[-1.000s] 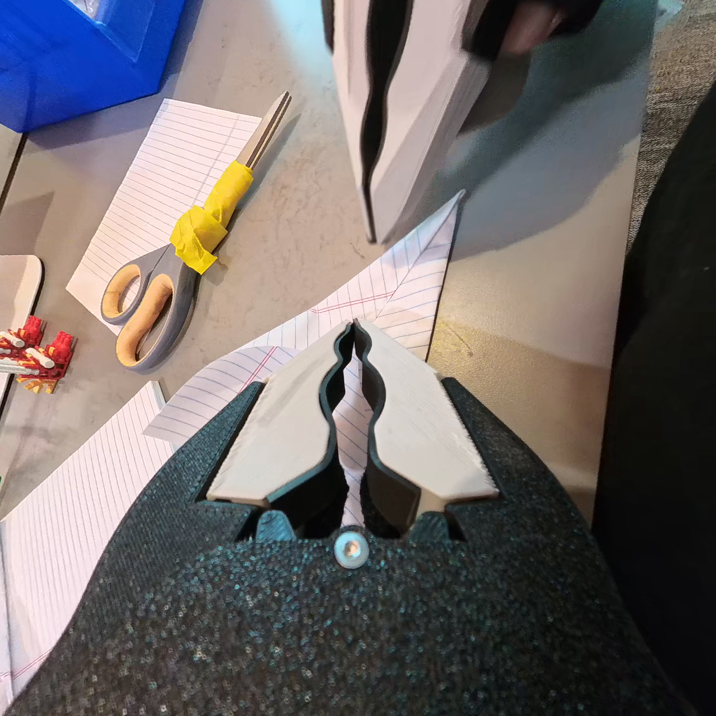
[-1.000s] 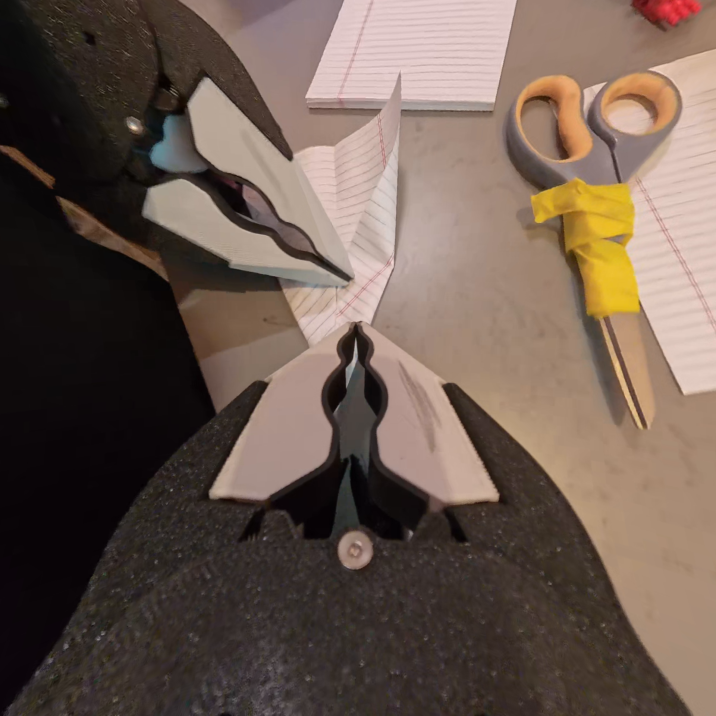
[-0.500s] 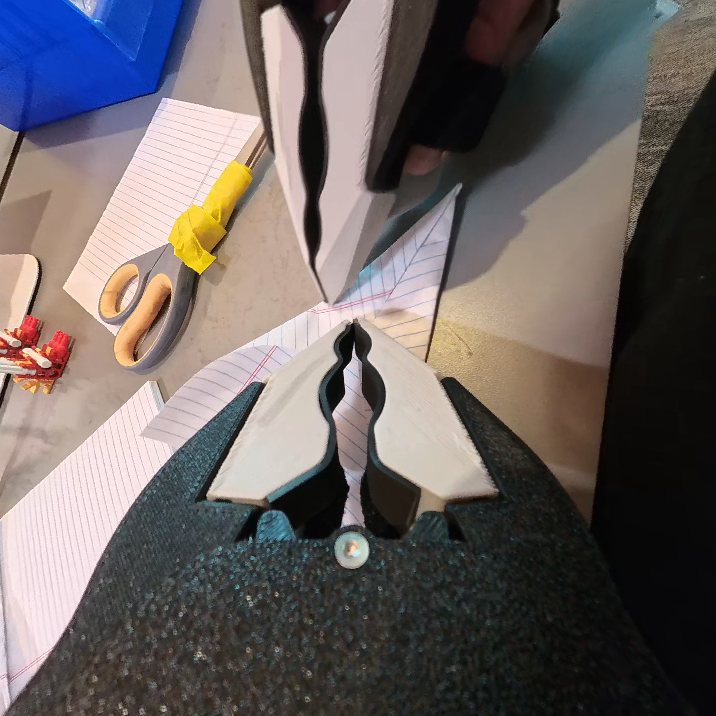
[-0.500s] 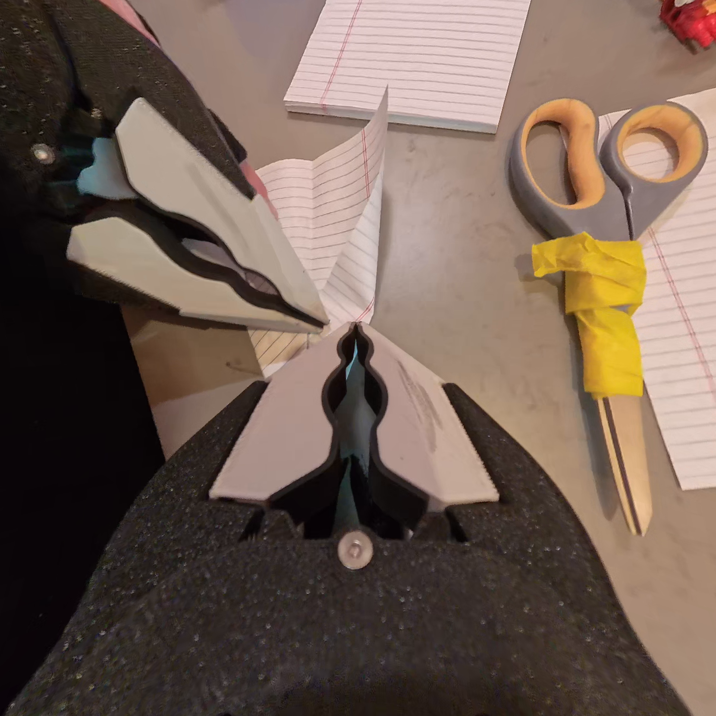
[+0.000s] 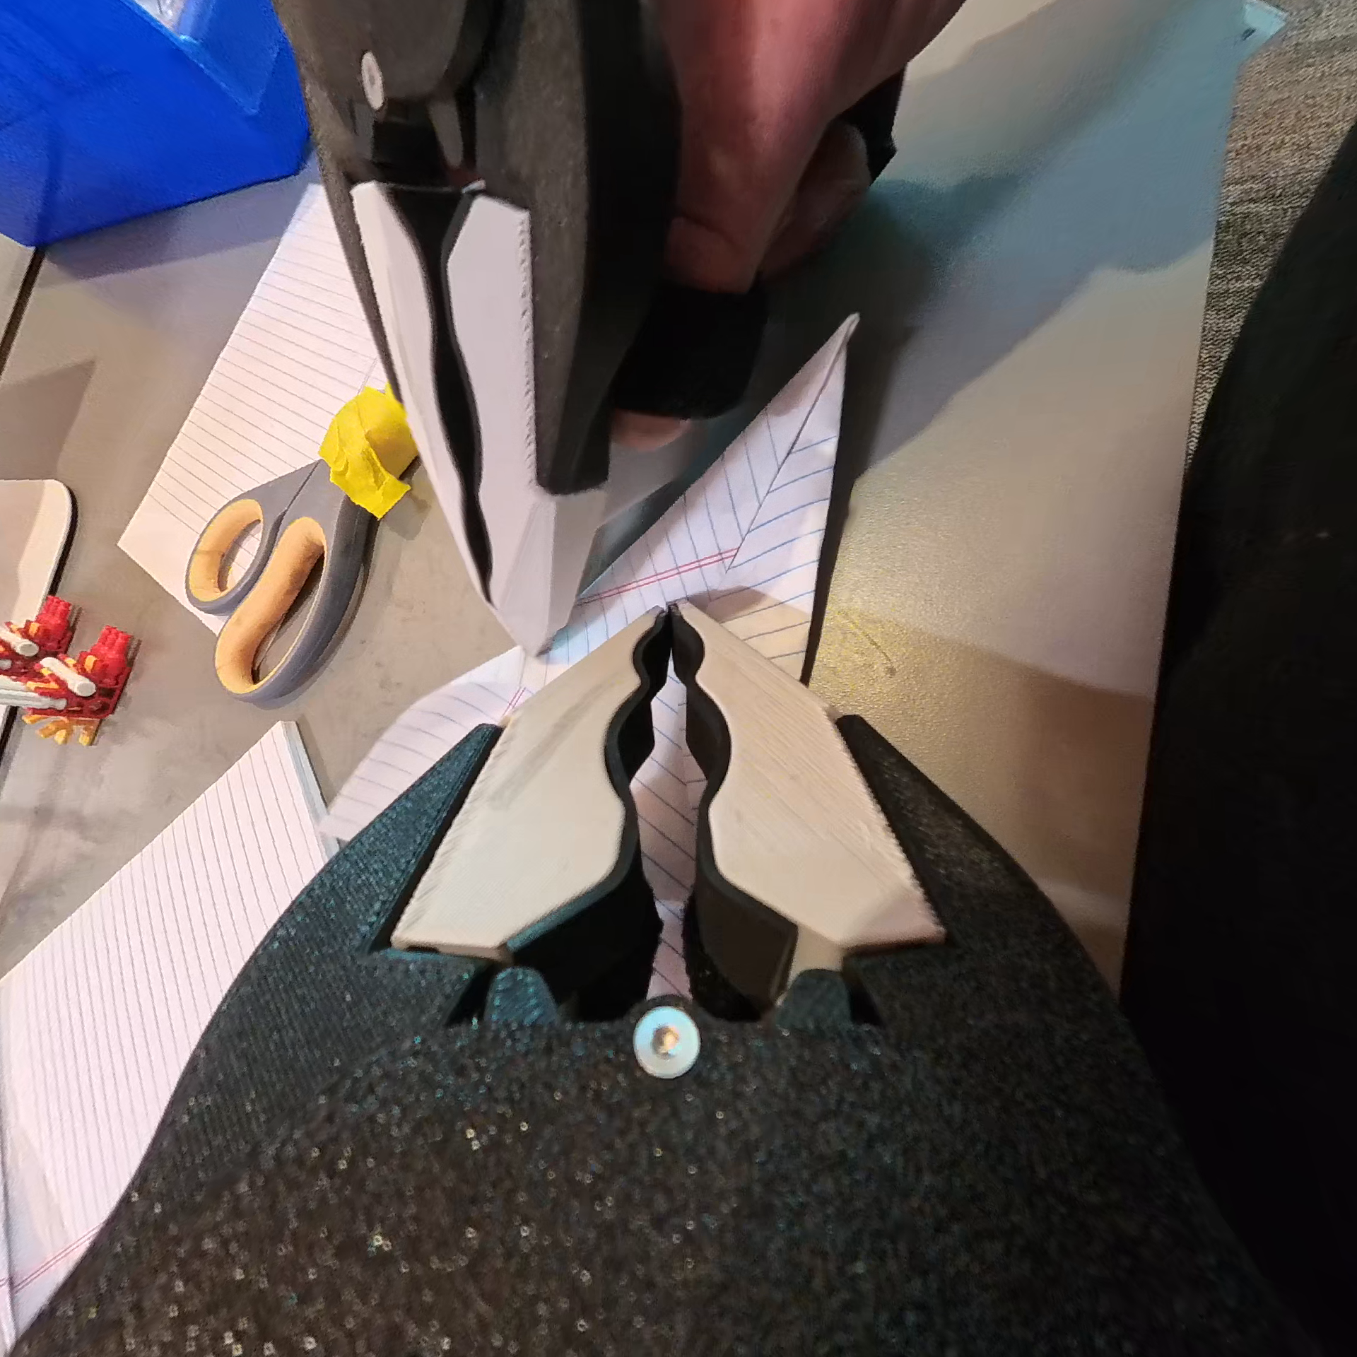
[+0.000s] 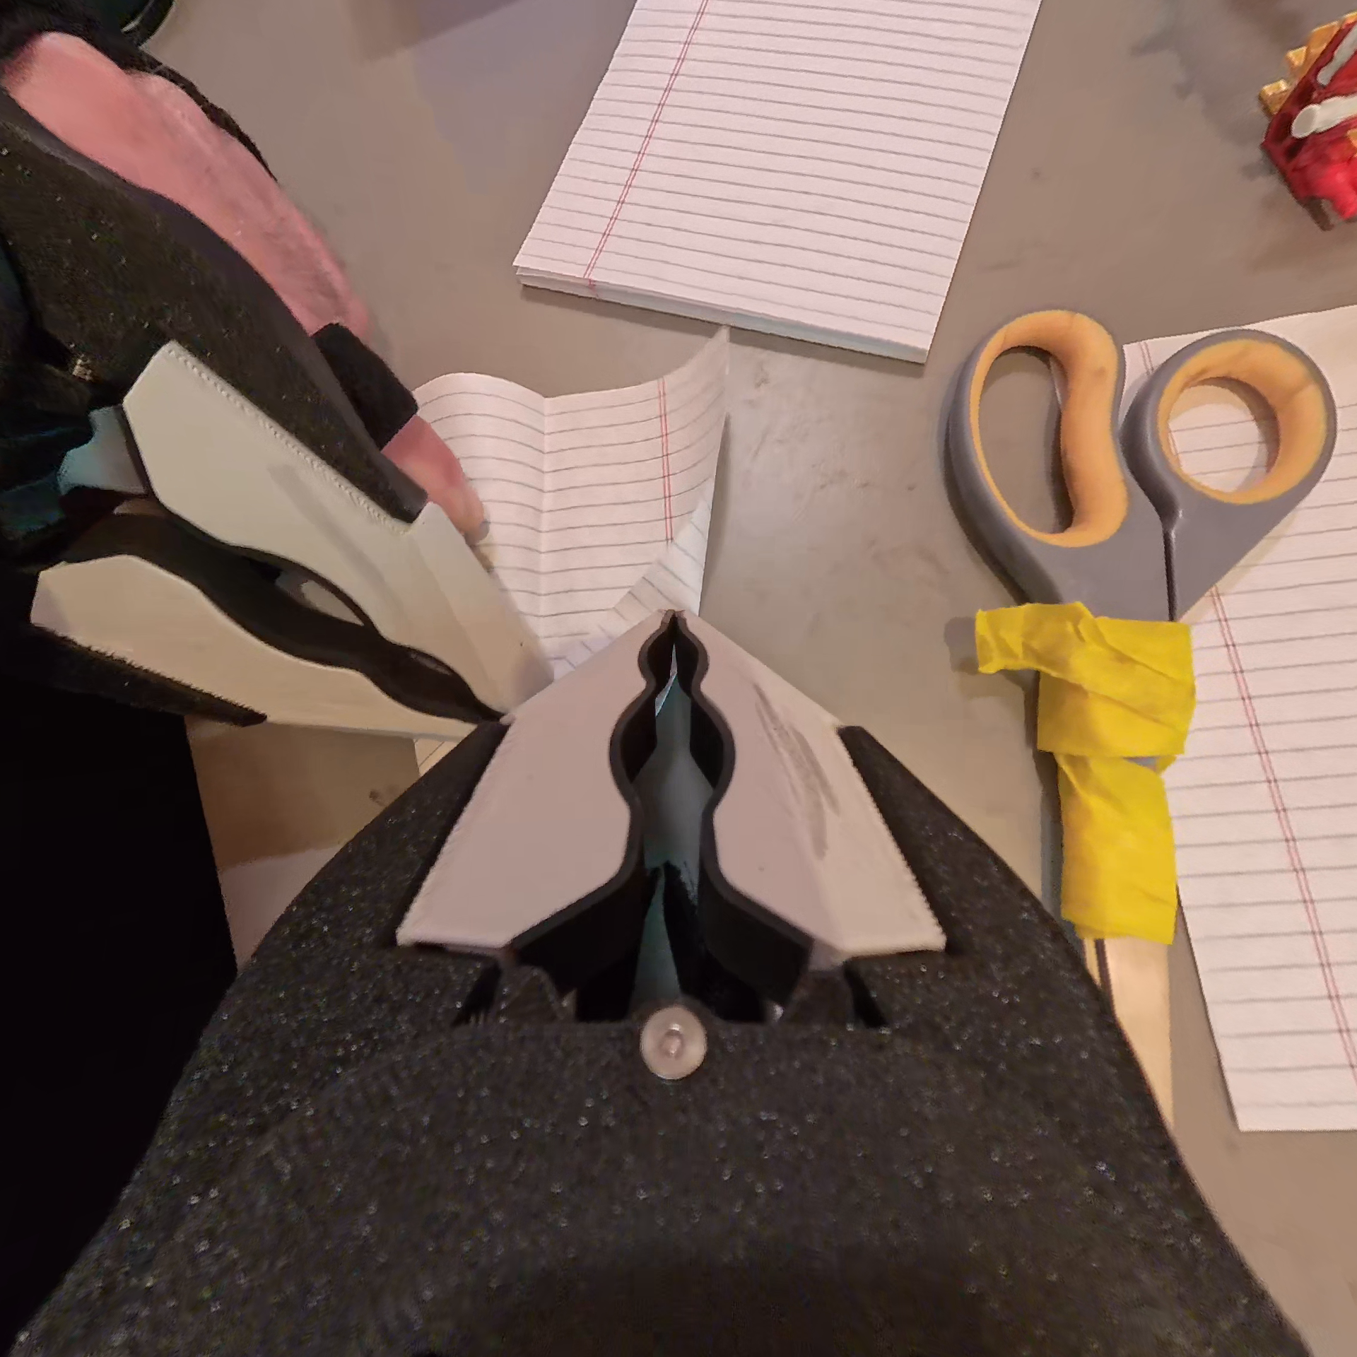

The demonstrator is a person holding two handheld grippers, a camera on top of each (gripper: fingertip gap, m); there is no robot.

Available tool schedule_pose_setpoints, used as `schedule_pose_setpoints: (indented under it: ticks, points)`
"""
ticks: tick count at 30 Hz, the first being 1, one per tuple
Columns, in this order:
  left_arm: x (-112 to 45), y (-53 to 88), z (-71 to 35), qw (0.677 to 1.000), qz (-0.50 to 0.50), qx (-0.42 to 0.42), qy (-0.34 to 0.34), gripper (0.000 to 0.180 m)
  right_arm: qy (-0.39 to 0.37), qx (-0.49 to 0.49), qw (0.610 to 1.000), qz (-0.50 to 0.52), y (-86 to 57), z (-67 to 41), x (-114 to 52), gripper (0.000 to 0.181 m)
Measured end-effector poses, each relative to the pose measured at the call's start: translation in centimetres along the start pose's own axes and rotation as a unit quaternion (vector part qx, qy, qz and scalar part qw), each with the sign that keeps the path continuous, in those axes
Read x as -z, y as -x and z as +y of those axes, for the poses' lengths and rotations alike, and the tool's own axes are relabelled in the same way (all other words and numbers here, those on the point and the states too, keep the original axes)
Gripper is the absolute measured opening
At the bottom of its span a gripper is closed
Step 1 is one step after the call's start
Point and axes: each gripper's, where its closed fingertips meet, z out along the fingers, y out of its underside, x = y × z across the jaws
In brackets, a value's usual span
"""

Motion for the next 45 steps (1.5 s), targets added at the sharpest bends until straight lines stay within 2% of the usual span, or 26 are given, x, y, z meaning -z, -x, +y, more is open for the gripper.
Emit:
schedule_pose_setpoints:
  ticks: [20, 26, 33, 45]
  points:
    - [0.0, 0.0, 0.0, 1.0, 0.002, 0.002, -0.001, 0.0, -0.014, -0.012, 1.0, 0.001, -2.4, -3.0, -2.1, 0.0]
    - [0.0, 0.0, 0.0, 1.0, 0.003, 0.003, -0.001, 0.0, -0.008, -0.038, 0.999, -0.025, -1.0, -0.6, 0.2, 0.0]
    - [0.0, 0.0, 0.0, 1.0, 0.01, 0.013, 0.0, 0.0, 0.002, -0.023, 1.0, -0.016, -0.1, 0.8, 0.8, 0.0]
    - [1.3, 3.6, -0.2, 0.996, -0.006, 0.091, -0.004, 0.001, -0.001, -0.001, 1.0, 0.006, -0.1, 0.8, 0.7, 0.0]
